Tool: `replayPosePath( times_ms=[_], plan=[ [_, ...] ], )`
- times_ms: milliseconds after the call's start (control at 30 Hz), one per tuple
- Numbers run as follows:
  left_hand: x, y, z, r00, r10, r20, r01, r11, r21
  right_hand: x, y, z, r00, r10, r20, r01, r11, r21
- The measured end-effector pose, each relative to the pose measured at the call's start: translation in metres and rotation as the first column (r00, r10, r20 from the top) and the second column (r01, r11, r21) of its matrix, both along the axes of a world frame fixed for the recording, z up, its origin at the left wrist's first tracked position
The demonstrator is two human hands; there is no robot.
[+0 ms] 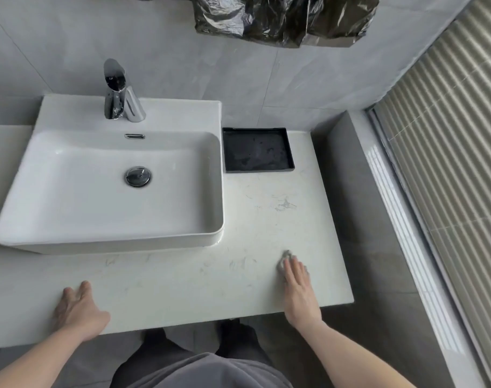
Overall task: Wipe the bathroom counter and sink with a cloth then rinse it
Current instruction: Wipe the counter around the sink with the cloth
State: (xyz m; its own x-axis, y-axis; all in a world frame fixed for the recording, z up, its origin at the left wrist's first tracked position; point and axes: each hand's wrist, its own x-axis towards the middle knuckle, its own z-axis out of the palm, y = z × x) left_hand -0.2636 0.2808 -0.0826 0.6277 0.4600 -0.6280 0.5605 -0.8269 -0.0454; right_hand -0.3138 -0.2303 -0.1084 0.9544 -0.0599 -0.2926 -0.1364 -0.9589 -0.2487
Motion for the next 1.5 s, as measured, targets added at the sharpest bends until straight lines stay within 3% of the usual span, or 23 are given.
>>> replayPosePath(
  times_ms=[233,333,500,667,867,1000,1200,1367,1500],
  plan=[
    [0.003,-0.049,0.008,0.999,0.034,0.012,-0.034,0.998,-0.047,0.025,-0.100,0.014,0.929,-0.362,-0.081,0.365,0.930,0.035],
    [0.001,-0.056,0.008,0.999,0.036,0.014,-0.035,0.997,-0.076,0.046,-0.097,0.024,0.920,-0.383,-0.086,0.389,0.919,0.062],
    [-0.004,-0.053,0.012,0.999,0.049,0.000,-0.048,0.992,-0.113,0.087,-0.058,0.013,0.954,-0.298,-0.029,0.299,0.952,0.066],
    [-0.014,-0.036,0.016,0.998,0.069,0.003,-0.068,0.986,-0.152,0.120,0.013,0.011,0.996,-0.088,0.018,0.084,0.985,0.148],
    [-0.023,0.002,0.022,0.995,0.094,0.025,-0.089,0.981,-0.170,0.118,0.097,0.013,0.999,0.038,0.034,-0.044,0.983,0.177],
    [-0.030,0.032,0.023,0.996,0.093,0.005,-0.091,0.979,-0.182,0.093,0.147,0.009,0.999,0.032,0.004,-0.032,0.982,0.184],
    [-0.040,0.085,0.017,0.999,0.033,0.009,-0.030,0.971,-0.237,0.058,0.254,0.023,0.968,-0.205,-0.142,0.231,0.952,0.199],
    [-0.039,0.115,0.024,0.999,0.017,0.041,-0.005,0.961,-0.278,0.045,0.342,0.026,0.990,-0.001,-0.143,0.040,0.961,0.273],
    [-0.042,0.120,0.037,0.997,0.008,0.079,0.016,0.952,-0.305,0.059,0.350,0.037,0.987,0.109,-0.117,-0.073,0.957,0.282]
  ],
)
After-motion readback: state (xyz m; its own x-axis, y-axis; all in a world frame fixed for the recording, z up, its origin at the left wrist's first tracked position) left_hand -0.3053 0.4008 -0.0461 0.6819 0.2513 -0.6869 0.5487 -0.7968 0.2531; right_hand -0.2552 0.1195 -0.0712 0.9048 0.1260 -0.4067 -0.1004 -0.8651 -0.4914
